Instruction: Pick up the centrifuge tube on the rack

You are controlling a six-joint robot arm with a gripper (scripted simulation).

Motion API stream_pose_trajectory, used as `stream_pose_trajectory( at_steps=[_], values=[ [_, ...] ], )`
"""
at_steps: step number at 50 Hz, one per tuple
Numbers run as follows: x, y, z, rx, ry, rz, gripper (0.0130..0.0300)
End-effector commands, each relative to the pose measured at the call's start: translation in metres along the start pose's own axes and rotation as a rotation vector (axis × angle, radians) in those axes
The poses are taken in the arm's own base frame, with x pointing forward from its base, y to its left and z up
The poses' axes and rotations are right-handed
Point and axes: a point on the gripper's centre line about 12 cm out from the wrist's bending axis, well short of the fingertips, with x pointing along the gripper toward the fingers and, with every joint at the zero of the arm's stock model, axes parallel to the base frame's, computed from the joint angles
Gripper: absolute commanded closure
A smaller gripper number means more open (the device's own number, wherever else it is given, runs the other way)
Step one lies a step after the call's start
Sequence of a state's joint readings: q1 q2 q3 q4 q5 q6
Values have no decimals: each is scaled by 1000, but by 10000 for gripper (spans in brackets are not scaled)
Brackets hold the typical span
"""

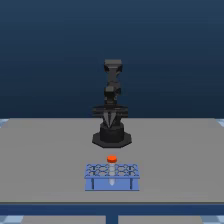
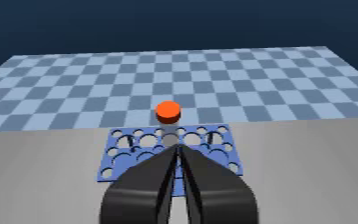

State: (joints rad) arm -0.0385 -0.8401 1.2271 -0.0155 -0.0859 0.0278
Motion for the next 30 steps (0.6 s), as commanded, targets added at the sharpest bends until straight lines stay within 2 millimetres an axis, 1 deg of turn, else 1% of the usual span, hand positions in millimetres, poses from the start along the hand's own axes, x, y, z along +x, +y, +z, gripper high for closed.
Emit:
stream_pose_trajectory(
  at_steps=[1, 30],
  values=[
    [0, 0, 0, 0, 0, 0, 130],
    [1, 0, 0, 0, 2, 0, 130]
  ],
)
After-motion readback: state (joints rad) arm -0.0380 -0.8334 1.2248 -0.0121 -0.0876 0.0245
